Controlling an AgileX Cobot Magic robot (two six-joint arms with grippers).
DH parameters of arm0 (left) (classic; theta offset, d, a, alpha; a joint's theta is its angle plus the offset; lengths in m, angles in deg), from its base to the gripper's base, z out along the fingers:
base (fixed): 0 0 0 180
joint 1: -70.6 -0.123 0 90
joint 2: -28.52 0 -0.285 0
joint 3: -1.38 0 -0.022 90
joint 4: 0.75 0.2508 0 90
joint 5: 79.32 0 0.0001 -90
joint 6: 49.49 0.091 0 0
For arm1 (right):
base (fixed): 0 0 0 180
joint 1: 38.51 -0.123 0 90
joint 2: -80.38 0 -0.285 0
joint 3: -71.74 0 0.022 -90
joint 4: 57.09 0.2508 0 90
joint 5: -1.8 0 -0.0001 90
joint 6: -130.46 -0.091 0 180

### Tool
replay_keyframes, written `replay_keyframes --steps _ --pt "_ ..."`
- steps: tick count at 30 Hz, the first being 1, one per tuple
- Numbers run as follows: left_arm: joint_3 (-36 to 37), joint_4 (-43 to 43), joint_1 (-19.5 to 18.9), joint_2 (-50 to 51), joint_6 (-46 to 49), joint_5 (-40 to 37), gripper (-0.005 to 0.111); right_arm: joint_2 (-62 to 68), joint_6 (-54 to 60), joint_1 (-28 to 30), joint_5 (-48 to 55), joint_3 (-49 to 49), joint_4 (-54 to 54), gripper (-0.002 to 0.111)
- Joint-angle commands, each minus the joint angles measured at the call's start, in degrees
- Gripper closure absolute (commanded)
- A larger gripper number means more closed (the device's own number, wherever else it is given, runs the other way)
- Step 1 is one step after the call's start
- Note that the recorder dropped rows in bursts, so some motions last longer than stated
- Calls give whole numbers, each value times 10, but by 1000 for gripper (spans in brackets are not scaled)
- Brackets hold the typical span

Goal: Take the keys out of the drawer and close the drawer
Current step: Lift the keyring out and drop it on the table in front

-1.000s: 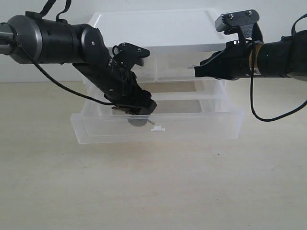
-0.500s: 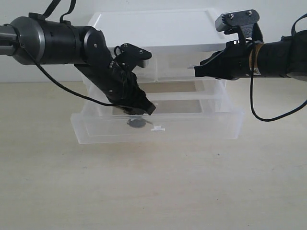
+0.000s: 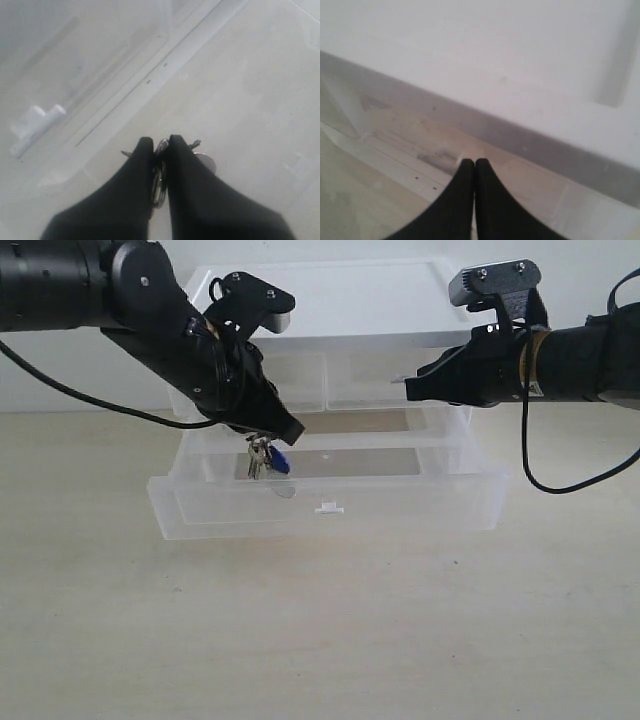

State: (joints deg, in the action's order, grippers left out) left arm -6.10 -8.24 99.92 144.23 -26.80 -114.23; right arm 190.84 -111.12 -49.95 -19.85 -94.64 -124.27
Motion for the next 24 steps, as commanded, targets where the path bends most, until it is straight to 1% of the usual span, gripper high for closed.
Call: replay_keyframes --steps 1,8,15,21,24 --pt "34 -2 17 -44 22 37 102 0 4 0 5 -6 9 108" --pt "68 16 69 -115 49 67 102 0 4 0 5 -6 9 108" --pt "100 26 100 -171 52 69 102 0 6 0 5 -6 9 108" --pt "156 19 149 -209 52 82 102 0 6 0 5 -6 9 108" --pt "193 -6 171 -212 53 98 102 0 6 0 5 -6 9 108"
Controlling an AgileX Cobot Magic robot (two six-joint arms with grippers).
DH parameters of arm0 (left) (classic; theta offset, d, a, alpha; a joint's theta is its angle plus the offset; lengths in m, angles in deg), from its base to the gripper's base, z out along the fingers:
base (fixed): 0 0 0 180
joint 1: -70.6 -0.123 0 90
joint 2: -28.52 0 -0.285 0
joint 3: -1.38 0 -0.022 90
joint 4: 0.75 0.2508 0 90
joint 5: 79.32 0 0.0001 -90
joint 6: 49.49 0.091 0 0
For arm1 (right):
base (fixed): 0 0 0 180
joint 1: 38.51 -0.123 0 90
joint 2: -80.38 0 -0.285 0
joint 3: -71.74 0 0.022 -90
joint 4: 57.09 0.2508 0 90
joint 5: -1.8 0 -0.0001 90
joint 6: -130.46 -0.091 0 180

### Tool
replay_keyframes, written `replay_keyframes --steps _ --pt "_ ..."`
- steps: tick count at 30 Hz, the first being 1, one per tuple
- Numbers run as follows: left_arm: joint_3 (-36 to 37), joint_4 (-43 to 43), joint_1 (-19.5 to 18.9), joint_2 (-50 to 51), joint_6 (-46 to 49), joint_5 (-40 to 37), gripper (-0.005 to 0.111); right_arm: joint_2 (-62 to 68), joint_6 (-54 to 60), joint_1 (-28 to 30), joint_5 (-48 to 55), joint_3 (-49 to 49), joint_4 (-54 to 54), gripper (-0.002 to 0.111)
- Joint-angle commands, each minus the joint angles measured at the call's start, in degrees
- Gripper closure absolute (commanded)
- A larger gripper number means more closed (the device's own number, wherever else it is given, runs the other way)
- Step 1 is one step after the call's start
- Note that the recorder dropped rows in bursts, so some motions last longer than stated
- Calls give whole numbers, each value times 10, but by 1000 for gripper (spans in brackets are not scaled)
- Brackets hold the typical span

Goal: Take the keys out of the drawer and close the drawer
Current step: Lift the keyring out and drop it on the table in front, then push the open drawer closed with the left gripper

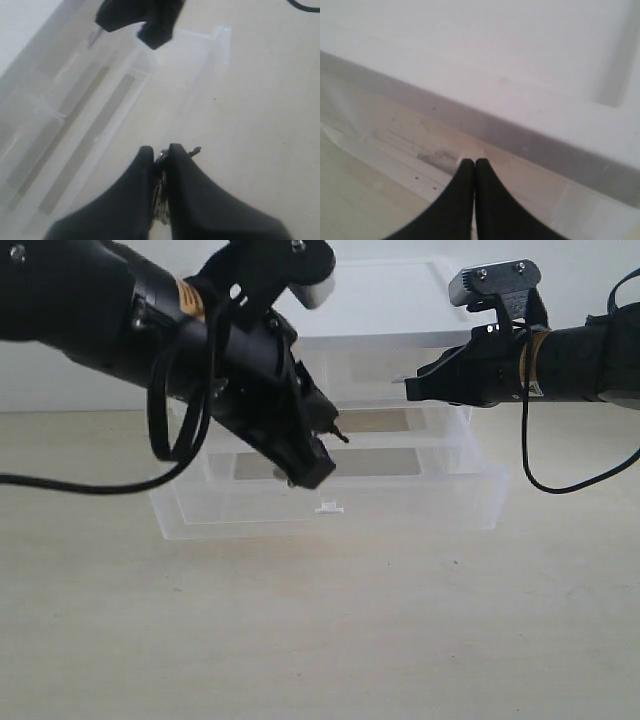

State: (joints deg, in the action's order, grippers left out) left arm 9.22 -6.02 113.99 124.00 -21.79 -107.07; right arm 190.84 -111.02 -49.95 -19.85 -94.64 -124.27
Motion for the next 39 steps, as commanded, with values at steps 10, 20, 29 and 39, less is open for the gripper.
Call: replay_keyframes --steps 10,20,29,39 --pt "101 -33 45 9 3 97 102 0 5 0 5 -6 9 108" --pt "111 -29 22 72 6 126 102 0 5 0 5 -6 9 108" --pt "111 -30 22 93 -9 133 82 0 4 0 5 -6 9 108" --pt "128 -29 11 151 -29 278 102 0 4 0 5 -6 9 108"
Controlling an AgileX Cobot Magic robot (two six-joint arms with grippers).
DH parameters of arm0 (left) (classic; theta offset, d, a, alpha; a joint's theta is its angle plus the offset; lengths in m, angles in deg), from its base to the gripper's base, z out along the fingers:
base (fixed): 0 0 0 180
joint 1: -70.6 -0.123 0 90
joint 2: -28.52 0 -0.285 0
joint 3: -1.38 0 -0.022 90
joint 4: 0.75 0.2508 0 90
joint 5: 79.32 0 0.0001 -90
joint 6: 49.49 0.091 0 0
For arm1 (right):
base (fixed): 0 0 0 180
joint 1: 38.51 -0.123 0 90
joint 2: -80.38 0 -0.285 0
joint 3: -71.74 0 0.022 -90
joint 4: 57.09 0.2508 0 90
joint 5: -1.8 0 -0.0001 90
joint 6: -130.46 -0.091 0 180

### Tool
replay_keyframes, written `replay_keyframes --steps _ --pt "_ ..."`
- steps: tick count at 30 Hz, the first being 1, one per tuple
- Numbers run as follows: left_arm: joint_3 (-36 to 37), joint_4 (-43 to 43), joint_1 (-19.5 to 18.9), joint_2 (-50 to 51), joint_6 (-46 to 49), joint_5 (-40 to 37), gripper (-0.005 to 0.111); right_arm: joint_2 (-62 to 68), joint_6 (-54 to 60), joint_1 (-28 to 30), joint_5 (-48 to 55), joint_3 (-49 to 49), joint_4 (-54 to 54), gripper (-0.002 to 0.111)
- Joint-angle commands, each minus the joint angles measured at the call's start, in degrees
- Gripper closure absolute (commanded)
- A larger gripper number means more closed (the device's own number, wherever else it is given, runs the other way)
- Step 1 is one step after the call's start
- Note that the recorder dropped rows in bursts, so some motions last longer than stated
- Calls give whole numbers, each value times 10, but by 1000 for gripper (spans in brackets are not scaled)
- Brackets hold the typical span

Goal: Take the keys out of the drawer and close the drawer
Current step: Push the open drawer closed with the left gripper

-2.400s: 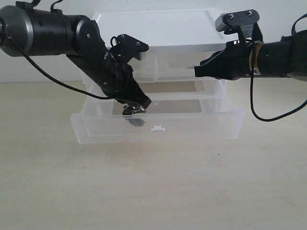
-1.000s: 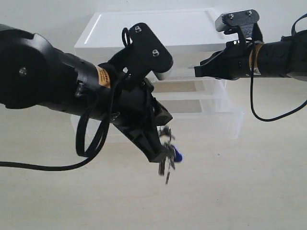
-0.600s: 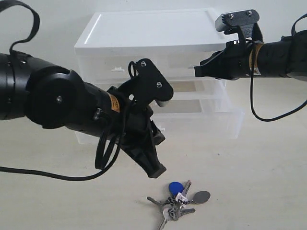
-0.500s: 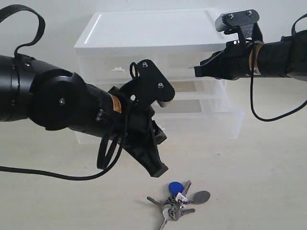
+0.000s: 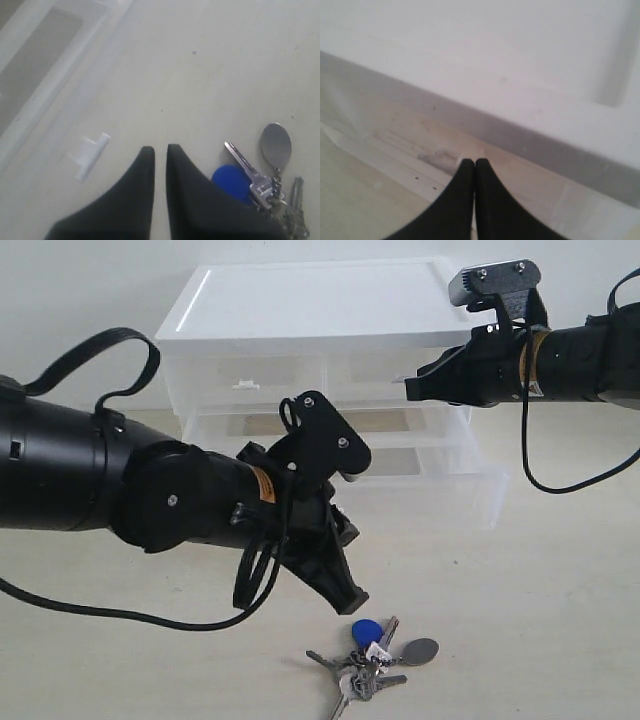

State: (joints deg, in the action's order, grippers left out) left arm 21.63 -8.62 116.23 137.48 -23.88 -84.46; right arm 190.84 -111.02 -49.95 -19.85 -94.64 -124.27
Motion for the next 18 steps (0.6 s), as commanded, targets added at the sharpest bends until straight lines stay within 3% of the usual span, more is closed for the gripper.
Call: replay_keyframes --steps 1,8,18 --pt "4 -3 -16 22 -8 62 102 0 4 0 5 -6 9 108" --pt "3 -3 -72 33 -8 122 102 0 4 0 5 -6 9 108" --pt "-26 -3 -86 44 12 164 102 0 4 0 5 -6 9 108"
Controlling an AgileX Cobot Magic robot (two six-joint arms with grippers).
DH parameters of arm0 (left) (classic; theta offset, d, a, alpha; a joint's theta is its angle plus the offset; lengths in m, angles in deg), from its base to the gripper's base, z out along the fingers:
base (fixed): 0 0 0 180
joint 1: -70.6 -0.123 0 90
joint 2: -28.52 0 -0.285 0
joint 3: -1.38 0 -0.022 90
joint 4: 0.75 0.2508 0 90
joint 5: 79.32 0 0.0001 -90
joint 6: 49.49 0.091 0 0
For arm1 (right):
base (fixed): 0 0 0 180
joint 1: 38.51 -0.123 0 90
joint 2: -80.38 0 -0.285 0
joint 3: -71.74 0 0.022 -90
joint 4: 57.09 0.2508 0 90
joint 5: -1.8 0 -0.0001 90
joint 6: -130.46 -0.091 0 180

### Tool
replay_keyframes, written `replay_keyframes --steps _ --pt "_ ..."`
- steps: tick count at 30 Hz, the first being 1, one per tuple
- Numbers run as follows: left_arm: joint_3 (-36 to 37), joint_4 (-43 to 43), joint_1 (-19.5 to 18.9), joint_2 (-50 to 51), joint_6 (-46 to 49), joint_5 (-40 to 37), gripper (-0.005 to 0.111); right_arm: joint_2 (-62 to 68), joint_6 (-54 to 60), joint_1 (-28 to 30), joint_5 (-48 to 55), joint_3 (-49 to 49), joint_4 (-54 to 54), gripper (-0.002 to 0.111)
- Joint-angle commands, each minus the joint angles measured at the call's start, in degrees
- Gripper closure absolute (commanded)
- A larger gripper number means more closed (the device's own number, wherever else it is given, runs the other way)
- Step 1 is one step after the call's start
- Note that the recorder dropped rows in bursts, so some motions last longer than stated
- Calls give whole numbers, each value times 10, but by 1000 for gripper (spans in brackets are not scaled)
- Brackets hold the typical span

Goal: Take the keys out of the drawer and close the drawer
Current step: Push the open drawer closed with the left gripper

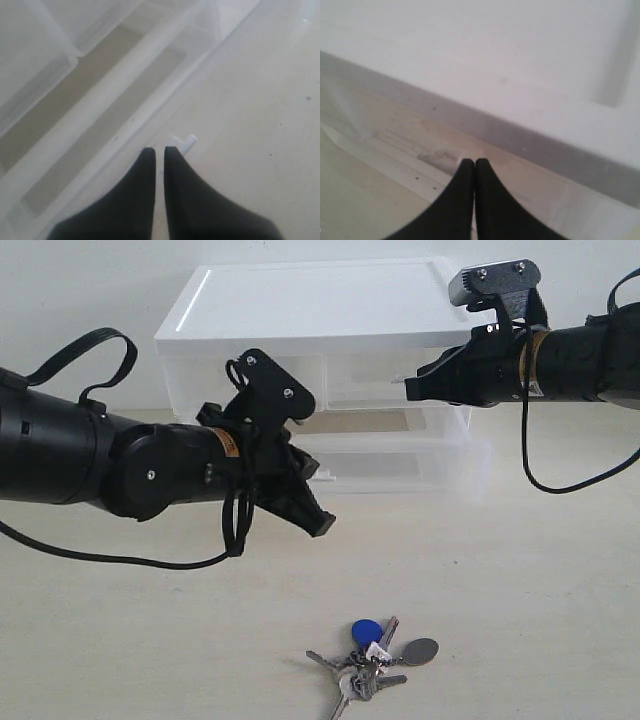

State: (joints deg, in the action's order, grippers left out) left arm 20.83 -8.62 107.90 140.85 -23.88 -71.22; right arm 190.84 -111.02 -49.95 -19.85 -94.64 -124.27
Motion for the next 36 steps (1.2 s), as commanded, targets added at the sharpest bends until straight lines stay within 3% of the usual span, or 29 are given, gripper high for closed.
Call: replay_keyframes --steps 1,15,27,31,33,36 --pt "-26 -3 -6 18 19 33 102 0 4 0 5 -6 9 108" --pt "-120 -3 -73 103 20 40 102 0 4 0 5 -6 9 108" --pt "-156 -3 -74 123 23 -1 102 0 4 0 7 -6 9 108" --pt "-105 -8 -53 68 12 -4 102 0 6 0 7 -6 9 108" --pt "-30 -9 -40 40 0 74 102 0 6 0 7 -6 9 108" --pt "18 -9 -44 38 -40 152 102 0 6 0 7 -6 9 108"
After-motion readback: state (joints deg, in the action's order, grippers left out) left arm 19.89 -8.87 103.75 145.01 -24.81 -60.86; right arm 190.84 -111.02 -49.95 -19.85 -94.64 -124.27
